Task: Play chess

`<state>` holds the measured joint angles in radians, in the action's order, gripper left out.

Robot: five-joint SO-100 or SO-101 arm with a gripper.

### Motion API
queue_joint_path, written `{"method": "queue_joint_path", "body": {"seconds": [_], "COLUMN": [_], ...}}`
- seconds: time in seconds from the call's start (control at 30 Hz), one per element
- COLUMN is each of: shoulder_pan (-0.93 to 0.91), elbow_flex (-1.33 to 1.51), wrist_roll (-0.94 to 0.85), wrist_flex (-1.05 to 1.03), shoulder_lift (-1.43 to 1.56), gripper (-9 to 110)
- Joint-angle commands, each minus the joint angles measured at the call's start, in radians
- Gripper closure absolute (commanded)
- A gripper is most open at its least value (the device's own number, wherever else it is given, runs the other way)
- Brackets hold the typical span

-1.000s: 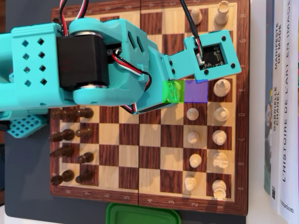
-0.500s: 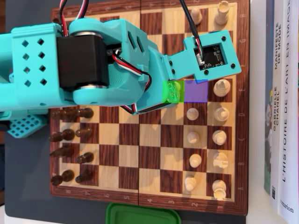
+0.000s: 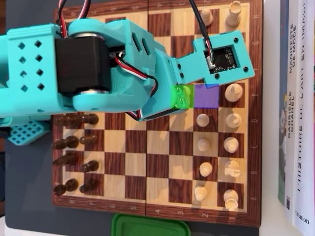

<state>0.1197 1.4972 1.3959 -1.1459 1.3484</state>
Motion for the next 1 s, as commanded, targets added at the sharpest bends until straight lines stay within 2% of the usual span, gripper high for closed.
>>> {"method": "queue_joint_path", "body": {"seconds": [0.0, 0.6, 0.77, 0.97], "shoulder_pan": [-0.012, -0.008, -0.009, 0.0], "elbow_flex": [-0.008, -0.018, -0.018, -0.02], "wrist_roll": [-0.003, 0.006, 0.003, 0.006], "wrist_flex": [-0.006, -0.044, -0.044, -0.038], "shoulder_lift": [0.055, 0.055, 0.057, 0.06], "gripper": [90, 90, 82, 82]}}
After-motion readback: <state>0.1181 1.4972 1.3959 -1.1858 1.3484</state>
